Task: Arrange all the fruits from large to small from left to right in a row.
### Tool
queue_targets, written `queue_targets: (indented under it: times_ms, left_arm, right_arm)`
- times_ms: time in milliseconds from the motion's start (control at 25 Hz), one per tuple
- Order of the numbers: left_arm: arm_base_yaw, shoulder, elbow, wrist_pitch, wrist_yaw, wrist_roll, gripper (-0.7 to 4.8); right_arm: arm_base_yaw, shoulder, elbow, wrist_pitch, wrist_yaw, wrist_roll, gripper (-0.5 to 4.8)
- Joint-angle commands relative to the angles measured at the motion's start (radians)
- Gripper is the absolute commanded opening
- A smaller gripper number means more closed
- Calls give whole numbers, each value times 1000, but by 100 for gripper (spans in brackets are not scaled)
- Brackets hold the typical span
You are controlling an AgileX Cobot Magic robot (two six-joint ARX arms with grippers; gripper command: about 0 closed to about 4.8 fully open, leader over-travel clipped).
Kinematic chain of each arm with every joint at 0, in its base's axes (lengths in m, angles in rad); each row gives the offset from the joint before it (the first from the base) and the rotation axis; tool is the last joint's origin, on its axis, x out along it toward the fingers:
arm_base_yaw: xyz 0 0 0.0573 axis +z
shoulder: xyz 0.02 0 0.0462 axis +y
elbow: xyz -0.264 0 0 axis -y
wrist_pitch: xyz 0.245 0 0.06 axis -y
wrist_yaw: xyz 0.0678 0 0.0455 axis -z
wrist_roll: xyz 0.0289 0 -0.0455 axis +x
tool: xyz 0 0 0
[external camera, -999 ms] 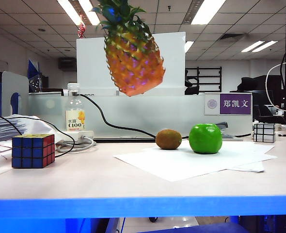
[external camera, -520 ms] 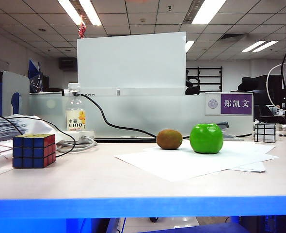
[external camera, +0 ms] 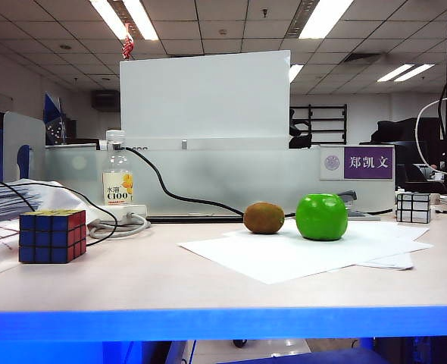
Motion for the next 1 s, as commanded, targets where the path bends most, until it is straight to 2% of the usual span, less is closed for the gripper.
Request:
queue_targets:
  times_ms: [40,200,400,520,640,759,999]
  left_arm:
    - [0,0,4,24,1,-3,22]
    - [-1,0,3,23,2,-3,22]
    - [-1,0,3,13,2,-3,22]
    - [-1,0,3,-6,2,-3,22]
    - [-1,0,3,-30,2,-2,23]
    - [-1,0,3,-59,2,2,23]
    - [-1,0,3,-59,18,2,23]
  right_arm:
    - [0,-136,-212,166,71,50,-6]
    - [-1,-257,-571,414,61,174,-6]
    - [-1,-206,-877,723,-43,254,-6]
    - [-2,-122,-967,909,-106,317,-6]
    - [-1,0,-1003,1041,-124,312,-6]
    - [0,149,-1002,1186,-189,317,-6]
    - [3,371,-1001,1440,-197,340,-6]
